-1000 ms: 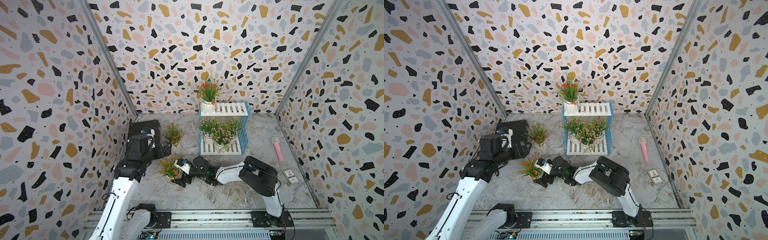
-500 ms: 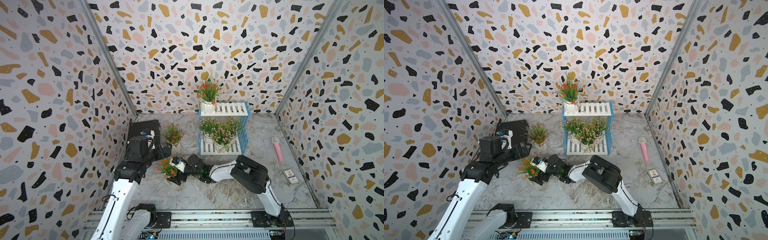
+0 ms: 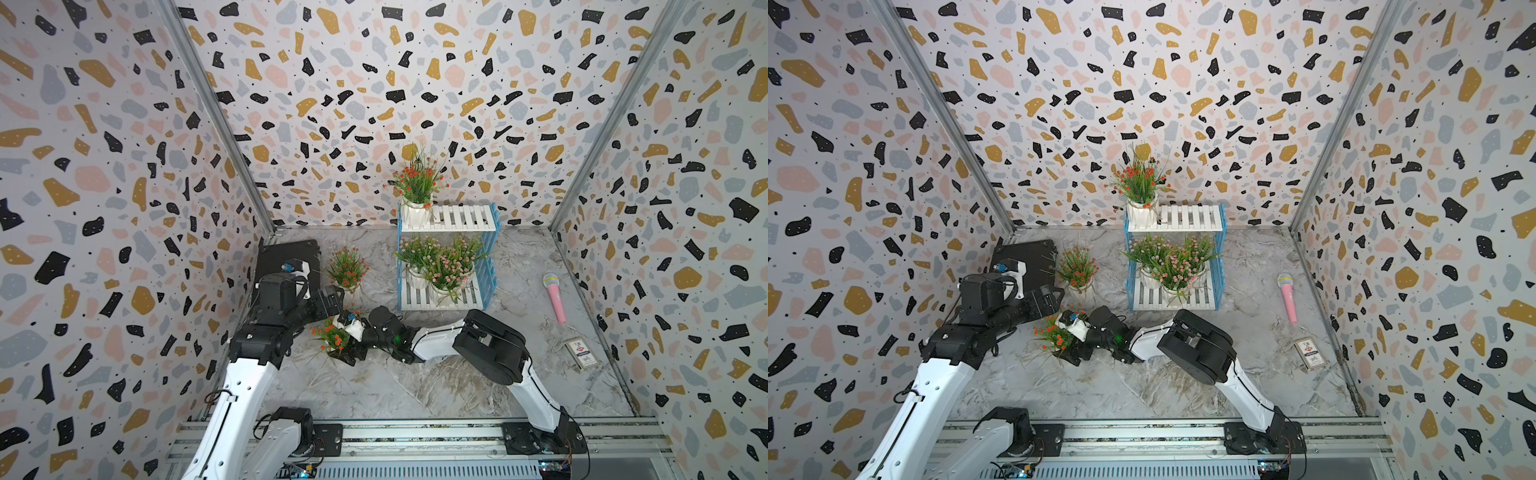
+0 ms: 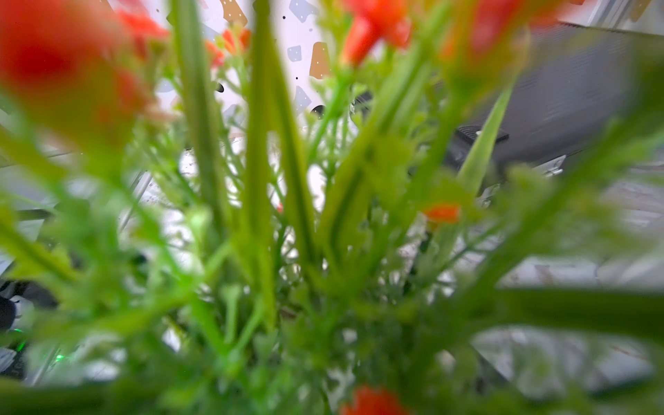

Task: Place the baby's breath potted plants on the rack by color
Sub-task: Pick up the baby's breath potted plant from the center of the board.

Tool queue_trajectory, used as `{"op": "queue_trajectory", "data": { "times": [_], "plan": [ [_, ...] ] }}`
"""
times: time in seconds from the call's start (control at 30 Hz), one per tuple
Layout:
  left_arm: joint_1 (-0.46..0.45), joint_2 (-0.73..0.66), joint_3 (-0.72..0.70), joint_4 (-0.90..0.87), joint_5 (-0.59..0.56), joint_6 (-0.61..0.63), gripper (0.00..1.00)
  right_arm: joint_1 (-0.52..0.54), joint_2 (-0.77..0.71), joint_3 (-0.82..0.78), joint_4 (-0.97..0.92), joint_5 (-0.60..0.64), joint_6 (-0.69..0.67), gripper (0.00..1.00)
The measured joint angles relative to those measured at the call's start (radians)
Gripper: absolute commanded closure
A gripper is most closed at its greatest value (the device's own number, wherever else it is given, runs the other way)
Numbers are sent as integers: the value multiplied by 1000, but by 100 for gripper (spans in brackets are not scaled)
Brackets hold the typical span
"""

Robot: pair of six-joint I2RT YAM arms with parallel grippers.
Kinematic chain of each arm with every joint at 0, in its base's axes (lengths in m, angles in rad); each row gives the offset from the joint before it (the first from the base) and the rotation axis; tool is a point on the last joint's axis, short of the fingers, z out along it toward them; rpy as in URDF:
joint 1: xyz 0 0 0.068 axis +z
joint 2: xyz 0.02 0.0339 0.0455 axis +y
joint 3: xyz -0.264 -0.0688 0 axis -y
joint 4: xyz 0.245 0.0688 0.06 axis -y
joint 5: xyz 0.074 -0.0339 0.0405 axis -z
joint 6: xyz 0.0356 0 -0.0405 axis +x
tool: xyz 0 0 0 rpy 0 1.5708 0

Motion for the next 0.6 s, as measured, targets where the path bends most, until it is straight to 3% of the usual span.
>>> {"op": "queue_trajectory", "data": {
  "times": [0.3, 0.6],
  "plan": [
    [0, -8, -1, 2, 3, -6, 1, 0, -129, -189, 34, 58, 4, 27],
    [0, -11, -1, 2, 8, -10, 1, 0, -508, -415, -118, 144, 22, 25]
  ]
}}
